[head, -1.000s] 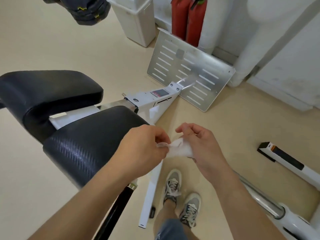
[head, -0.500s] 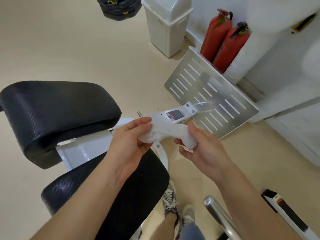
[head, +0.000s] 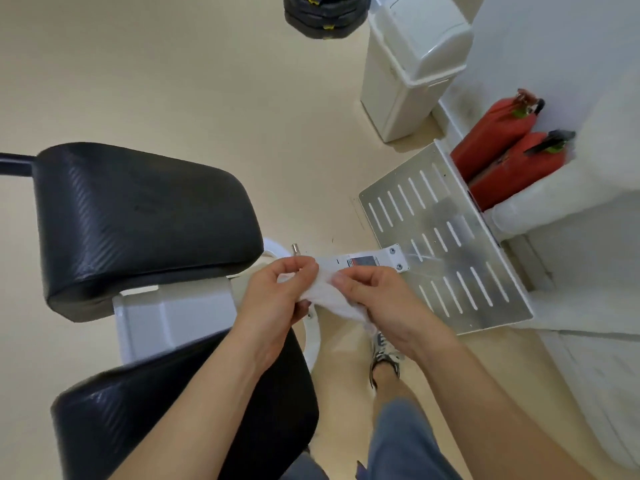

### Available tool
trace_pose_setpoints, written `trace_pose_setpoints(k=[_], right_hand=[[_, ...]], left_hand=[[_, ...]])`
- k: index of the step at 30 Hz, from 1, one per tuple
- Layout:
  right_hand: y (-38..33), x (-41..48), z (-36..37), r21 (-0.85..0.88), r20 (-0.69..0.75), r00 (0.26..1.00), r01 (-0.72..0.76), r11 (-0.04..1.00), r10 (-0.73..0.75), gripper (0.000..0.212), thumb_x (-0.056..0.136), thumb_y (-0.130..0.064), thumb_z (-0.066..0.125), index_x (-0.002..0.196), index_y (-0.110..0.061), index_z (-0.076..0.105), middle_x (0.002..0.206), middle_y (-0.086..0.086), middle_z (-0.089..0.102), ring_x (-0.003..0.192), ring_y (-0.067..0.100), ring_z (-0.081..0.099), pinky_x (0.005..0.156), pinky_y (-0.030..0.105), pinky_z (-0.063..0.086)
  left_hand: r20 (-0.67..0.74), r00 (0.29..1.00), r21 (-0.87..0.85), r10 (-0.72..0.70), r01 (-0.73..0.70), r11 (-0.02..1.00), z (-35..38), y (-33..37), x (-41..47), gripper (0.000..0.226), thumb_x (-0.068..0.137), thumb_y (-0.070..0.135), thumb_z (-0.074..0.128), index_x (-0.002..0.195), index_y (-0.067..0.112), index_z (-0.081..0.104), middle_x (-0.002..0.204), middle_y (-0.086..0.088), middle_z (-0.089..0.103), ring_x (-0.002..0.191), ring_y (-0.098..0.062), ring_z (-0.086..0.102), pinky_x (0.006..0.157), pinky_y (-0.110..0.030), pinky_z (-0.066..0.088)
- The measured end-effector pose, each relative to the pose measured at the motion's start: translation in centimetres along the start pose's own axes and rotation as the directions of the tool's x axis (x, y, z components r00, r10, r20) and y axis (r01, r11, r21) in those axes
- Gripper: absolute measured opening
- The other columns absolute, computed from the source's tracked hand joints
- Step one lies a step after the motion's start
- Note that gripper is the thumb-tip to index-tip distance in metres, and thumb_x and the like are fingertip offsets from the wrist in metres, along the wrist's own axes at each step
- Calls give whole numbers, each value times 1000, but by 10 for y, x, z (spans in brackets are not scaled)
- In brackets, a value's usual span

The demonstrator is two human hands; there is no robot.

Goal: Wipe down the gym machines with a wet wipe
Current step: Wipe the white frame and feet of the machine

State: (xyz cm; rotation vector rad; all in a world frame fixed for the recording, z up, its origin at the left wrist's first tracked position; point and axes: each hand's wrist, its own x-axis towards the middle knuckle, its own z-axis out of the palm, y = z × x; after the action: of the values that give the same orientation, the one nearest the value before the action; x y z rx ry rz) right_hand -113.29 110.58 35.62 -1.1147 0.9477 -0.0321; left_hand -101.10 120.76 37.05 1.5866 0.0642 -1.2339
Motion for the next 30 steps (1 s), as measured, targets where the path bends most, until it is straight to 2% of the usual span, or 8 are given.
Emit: trace_pose_setpoints(k=[5, 9, 11, 13, 17, 22, 27, 30], right_hand=[[2, 58, -36, -77, -95, 995, -25, 997, 18, 19, 96, -20, 58, 85, -13, 71, 79, 4, 64, 81, 11, 60, 78, 22, 48], [-2, 94, -65, -223, -99, 990, 75, 972, -99, 19, 100, -19, 50, 90, -6, 62, 77, 5, 59, 59, 5, 55, 50, 15, 45], [1, 106, -74, -294, -44, 984, 153, 944, -173, 16, 99, -21, 52, 95, -7, 57, 80, 4, 57, 62, 7, 52, 51, 20, 45], [9, 116, -81, -409, 21, 978, 199, 891, -208, 11, 96, -22, 57, 95, -12, 53, 80, -7, 53, 67, -2, 48, 59, 13, 42], [41, 145, -96, -441, 61, 997, 72, 895, -51, 16, 89, -15, 67, 90, -26, 55, 83, 2, 55, 74, 11, 50, 67, 27, 43], [81, 190, -98, -297, -69, 977, -214, 931, 203, 23, 85, 2, 67, 91, -20, 60, 96, 18, 63, 72, 21, 57, 59, 28, 48], [104, 227, -66, -566, -94, 995, -45, 823, -10, 15, 86, -8, 63, 80, -22, 64, 77, -3, 62, 70, 16, 57, 68, 37, 56], [102, 240, -36, -617, -37, 954, 211, 758, -296, 10, 86, -14, 62, 86, -24, 65, 95, -1, 62, 85, 15, 57, 85, 31, 51]], left_hand=[[-156, 985, 90, 74, -60, 994, 20, -9, 36, 36, 84, -10, 59, 103, 20, 65, 94, -8, 56, 79, -22, 56, 77, -42, 54], [-238, 967, -311, -89, 11, 950, 55, -25, 64, 40, 82, -14, 40, 107, 10, 60, 94, -11, 61, 81, -23, 55, 70, -34, 44], [-145, 980, -587, -133, 23, 809, 69, -31, 73, 24, 88, -1, 44, 102, 10, 60, 86, -6, 68, 82, -23, 59, 75, -36, 44], [-175, 973, -635, -147, 2, 772, 80, -39, 84, 14, 93, 14, 53, 104, 11, 60, 92, -7, 70, 85, -22, 63, 74, -36, 47], [-621, 784, -162, 8, -138, 977, 77, -70, 115, 18, 95, 16, 57, 112, 21, 54, 99, 4, 60, 79, -9, 59, 71, -31, 51], [-680, 641, 317, 357, -182, 931, 51, -122, 135, 30, 98, 6, 42, 102, 34, 51, 88, 18, 54, 83, -1, 51, 71, -17, 41], [-658, 570, 524, 492, -122, 843, 48, -169, 139, 35, 87, -11, 47, 91, 17, 66, 93, 5, 55, 86, 0, 50, 71, -6, 38], [-639, 531, 617, 557, -79, 783, 53, -180, 139, 32, 90, -6, 52, 110, 12, 68, 104, 5, 57, 84, 1, 48, 74, -3, 38]])
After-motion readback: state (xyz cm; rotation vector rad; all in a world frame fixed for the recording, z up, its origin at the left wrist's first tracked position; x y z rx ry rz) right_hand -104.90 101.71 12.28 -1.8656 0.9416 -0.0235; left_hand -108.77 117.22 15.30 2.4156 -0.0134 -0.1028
